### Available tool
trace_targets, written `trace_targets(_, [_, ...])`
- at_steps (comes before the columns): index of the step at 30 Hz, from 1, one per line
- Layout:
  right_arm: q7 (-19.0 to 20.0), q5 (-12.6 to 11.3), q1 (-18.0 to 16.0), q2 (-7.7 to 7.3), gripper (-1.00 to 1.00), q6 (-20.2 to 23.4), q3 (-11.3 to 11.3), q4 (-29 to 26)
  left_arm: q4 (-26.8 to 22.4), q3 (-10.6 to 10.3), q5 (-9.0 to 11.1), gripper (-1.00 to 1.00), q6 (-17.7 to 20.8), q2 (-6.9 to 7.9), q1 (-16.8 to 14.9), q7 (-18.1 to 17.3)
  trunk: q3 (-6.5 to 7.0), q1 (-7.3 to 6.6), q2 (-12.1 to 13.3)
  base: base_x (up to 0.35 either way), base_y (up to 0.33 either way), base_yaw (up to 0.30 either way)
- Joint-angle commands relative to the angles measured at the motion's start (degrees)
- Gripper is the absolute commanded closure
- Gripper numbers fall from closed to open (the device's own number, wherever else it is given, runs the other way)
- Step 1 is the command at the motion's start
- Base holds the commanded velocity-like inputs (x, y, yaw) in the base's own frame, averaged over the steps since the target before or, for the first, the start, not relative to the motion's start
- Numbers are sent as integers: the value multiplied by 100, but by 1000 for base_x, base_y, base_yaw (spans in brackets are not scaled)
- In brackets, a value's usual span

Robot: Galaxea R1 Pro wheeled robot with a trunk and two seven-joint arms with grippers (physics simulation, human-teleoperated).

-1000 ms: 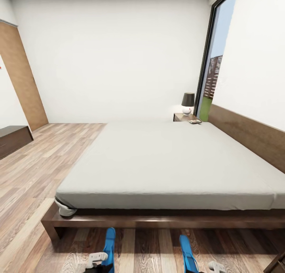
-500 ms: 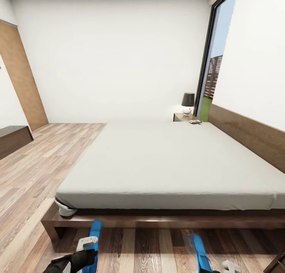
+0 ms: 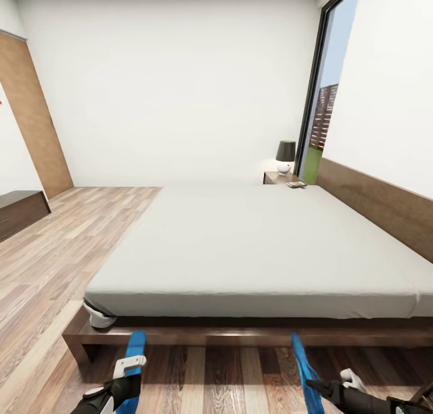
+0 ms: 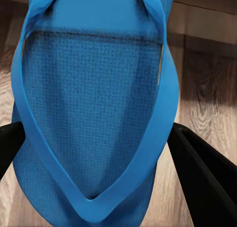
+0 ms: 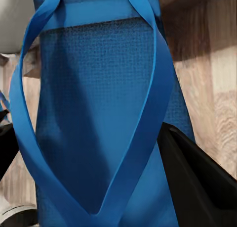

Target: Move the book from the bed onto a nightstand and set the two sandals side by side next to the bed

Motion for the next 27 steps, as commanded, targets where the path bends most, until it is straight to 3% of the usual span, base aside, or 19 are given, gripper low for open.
trace_targets(1, [112,-13,0,-3,100,185,-6,-52,-10,24,59,100,38,-4,0,-26,-6,-1,-3,0,0,0])
trace_targets(3, [653,-63,0,-34,100,713,-11,-221,-10,20,59,100,19,-25,9,-24,-6,-1,-3,0,0,0])
trace_targets(7, [1005,-82,0,-66,100,992,-14,-310,-10,19,59,100,10,-53,13,-22,-6,-1,-3,0,0,0])
trace_targets(14, [1073,-86,0,-80,100,1084,-68,-885,-10,23,59,100,14,-66,14,-15,-6,-1,-3,0,0,0])
trace_targets(18, [1069,-86,0,-73,100,1129,-198,-1001,-10,23,59,100,15,-67,14,-13,-78,87,-163,0,0,0])
trace_targets(27, [1061,-87,0,-62,100,1143,-243,-1026,44,15,51,100,16,-75,14,-13,-240,285,-524,0,0,0])
